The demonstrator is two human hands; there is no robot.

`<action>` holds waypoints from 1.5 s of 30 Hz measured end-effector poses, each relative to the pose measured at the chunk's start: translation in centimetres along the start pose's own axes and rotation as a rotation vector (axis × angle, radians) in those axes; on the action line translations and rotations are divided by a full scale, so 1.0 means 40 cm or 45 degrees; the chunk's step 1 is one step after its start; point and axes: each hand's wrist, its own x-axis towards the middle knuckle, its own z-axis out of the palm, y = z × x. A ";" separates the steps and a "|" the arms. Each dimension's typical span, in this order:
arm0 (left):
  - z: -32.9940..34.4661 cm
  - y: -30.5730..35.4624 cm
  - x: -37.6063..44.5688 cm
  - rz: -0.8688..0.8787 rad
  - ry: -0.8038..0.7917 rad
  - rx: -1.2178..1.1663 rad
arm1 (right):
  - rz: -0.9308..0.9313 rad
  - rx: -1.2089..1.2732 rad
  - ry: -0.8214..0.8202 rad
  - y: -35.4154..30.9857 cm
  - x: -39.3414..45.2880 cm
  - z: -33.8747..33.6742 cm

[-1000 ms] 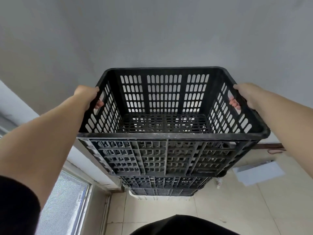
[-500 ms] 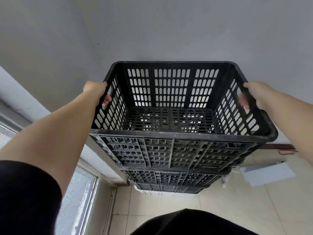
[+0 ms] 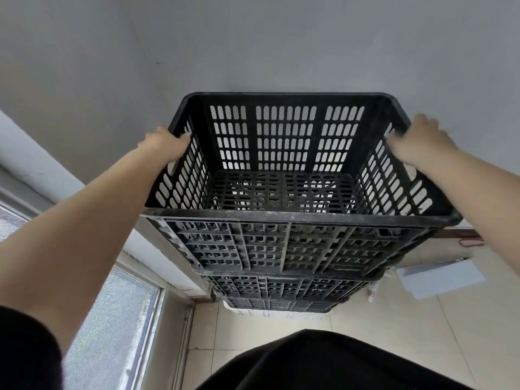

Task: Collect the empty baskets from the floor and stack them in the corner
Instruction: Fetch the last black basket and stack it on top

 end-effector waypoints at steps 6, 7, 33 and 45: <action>0.017 -0.034 -0.214 0.867 -0.016 0.065 | -0.907 -0.032 -0.294 -0.114 -0.245 0.005; 0.024 -0.047 -0.249 0.919 -0.089 0.090 | -0.965 -0.040 -0.421 -0.119 -0.286 0.011; 0.102 -0.070 -0.308 1.130 0.011 0.556 | -1.239 -0.372 -0.187 -0.101 -0.374 0.067; 0.104 -0.079 -0.322 1.097 0.169 0.684 | -1.189 -0.224 -0.006 -0.091 -0.404 0.102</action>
